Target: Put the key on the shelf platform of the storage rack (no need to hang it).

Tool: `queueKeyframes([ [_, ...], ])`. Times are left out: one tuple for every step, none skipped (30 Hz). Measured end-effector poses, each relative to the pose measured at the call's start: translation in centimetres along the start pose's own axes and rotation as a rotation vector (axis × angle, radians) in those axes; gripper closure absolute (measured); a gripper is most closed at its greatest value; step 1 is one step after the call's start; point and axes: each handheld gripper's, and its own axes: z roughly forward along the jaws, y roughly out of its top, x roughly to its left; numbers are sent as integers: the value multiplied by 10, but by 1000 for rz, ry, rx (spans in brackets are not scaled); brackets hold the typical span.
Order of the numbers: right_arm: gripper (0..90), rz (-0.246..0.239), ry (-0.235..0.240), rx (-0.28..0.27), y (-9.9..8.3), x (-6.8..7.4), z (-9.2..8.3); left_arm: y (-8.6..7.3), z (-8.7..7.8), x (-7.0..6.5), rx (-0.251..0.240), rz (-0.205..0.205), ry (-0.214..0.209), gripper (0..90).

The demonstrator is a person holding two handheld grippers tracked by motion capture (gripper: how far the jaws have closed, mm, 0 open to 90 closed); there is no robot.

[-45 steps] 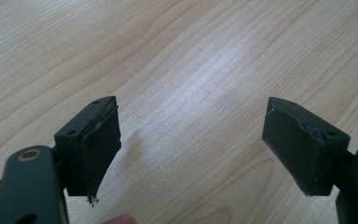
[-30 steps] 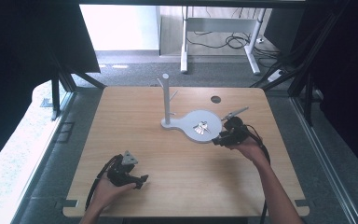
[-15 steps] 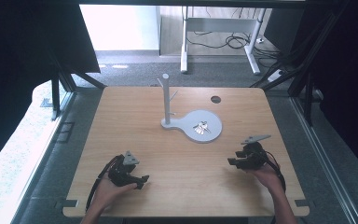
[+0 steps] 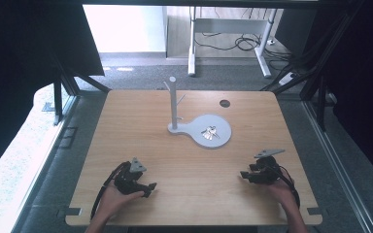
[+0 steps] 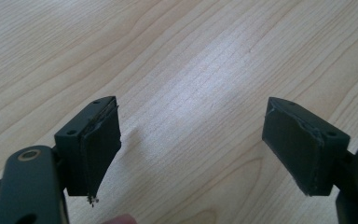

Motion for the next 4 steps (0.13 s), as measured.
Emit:
queueKeyframes([
  [438,-1,2,-2,0,1,1,0,0,0,-1,-1,-1,196],
  [433,-3,-1,-6,0,2,2,0,0,0,-1,-2,-1,196],
  [428,-6,-2,-9,1,3,2,0,0,0,-2,-3,-1,196],
  [428,-6,-10,-11,1,3,3,0,0,0,-2,-3,-1,196],
])
